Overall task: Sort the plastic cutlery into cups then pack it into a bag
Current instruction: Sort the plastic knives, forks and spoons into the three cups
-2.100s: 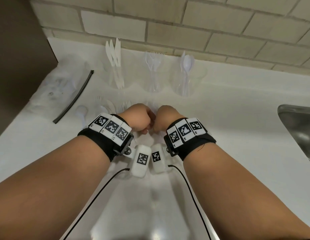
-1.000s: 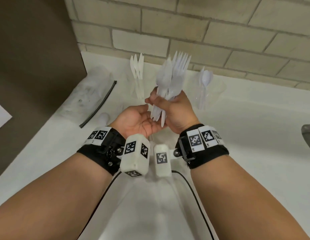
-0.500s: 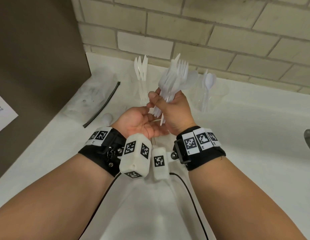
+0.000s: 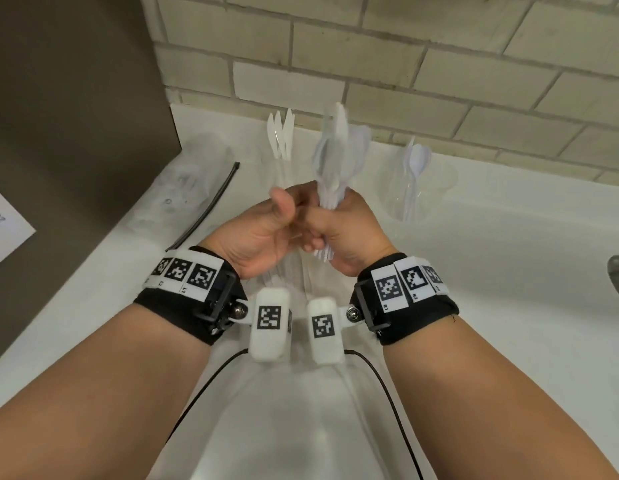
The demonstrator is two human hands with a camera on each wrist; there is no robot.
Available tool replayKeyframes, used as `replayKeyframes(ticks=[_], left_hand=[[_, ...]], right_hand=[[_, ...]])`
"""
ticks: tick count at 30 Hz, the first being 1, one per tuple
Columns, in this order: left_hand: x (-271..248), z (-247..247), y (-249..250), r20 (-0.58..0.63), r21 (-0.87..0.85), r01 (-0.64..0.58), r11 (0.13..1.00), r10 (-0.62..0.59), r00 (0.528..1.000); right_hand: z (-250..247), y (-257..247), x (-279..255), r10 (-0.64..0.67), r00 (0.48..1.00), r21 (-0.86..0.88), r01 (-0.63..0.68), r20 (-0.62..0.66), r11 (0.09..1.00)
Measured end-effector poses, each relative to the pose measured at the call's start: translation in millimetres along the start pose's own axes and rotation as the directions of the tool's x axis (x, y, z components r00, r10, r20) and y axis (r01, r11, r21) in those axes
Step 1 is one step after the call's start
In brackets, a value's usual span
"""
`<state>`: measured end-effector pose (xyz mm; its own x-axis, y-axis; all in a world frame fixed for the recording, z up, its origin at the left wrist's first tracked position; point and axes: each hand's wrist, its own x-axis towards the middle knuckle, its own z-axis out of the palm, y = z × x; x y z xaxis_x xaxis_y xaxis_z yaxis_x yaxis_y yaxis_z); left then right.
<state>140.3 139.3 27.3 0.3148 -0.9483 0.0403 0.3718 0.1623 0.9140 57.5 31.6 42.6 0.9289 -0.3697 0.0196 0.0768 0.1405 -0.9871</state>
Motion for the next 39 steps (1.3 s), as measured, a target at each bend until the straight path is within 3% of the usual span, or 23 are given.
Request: replayKeyframes(ticks=[1,3,7,11,17,18,20,22,23,24,27,30,34,36,39], left_hand=[[-1.0,2.6,3.0,0.015,0.082,-0.010,0.997,0.009,1.000],[-2.3,12.2,11.2,-0.073,0.243,0.034,0.969,-0.017,0.997],[2.4,23.7,18.7,-0.278,0.469,0.112,0.876,0.027,0.960],[10.0,23.0,13.6,-0.463,0.292,0.076,0.953,0.072,0.883],[11.4,22.9,5.3,-0.403,0.293,0.027,0.956,0.098,0.910],[12.0,20.6,5.0,-0.433,0.285,-0.004,0.958,0.133,0.892],[13.8,11.8,5.8,-0.564,0.256,-0.088,0.963,0.223,0.795],[14.6,0.9,6.4,-0.650,0.327,-0.115,0.938,0.312,0.693],[15.3,-5.0,5.0,-0.657,0.375,-0.095,0.922,0.337,0.674],[15.1,-8.9,3.7,-0.649,0.426,-0.041,0.904,0.337,0.682],[14.7,-15.4,-5.0,-0.564,0.611,0.158,0.776,0.286,0.775],[15.1,-10.2,-10.5,-0.494,0.711,0.211,0.671,0.263,0.829],[16.4,-6.3,-14.0,-0.429,0.785,0.235,0.573,0.229,0.874],[16.3,-4.5,-15.5,-0.408,0.794,0.237,0.561,0.201,0.891],[13.5,-1.8,-15.6,-0.393,0.751,0.201,0.629,0.182,0.902]], right_hand=[[2.2,0.9,-1.3,0.036,0.999,-0.072,-0.033,0.031,0.997],[8.4,3.8,-5.1,0.101,0.987,-0.215,-0.072,0.125,0.974],[11.4,13.9,-8.7,0.113,0.976,-0.212,-0.072,0.187,0.975],[8.8,19.7,-5.1,0.236,0.961,-0.315,-0.182,0.145,0.932],[10.0,26.0,-7.4,0.272,0.951,-0.297,-0.220,0.145,0.929],[8.8,25.0,-5.9,0.256,0.958,-0.349,-0.198,0.128,0.916],[2.7,19.4,-1.6,0.226,0.971,-0.479,-0.165,0.073,0.862],[-4.5,10.1,2.6,0.196,0.980,-0.469,-0.191,-0.039,0.863],[-7.2,4.4,4.3,0.151,0.983,-0.428,-0.180,-0.101,0.886],[-8.5,-1.0,5.9,0.088,0.983,-0.388,-0.145,-0.161,0.910],[-6.3,-15.5,11.5,-0.086,0.964,-0.339,-0.005,-0.251,0.941],[-2.4,-20.6,19.4,-0.180,0.949,-0.422,0.057,-0.259,0.905],[1.9,-21.6,24.4,-0.203,0.933,-0.498,0.030,-0.298,0.866],[2.1,-22.7,25.5,-0.214,0.928,-0.516,0.028,-0.304,0.856],[-0.8,-24.5,26.5,-0.175,0.925,-0.454,0.002,-0.339,0.891]])
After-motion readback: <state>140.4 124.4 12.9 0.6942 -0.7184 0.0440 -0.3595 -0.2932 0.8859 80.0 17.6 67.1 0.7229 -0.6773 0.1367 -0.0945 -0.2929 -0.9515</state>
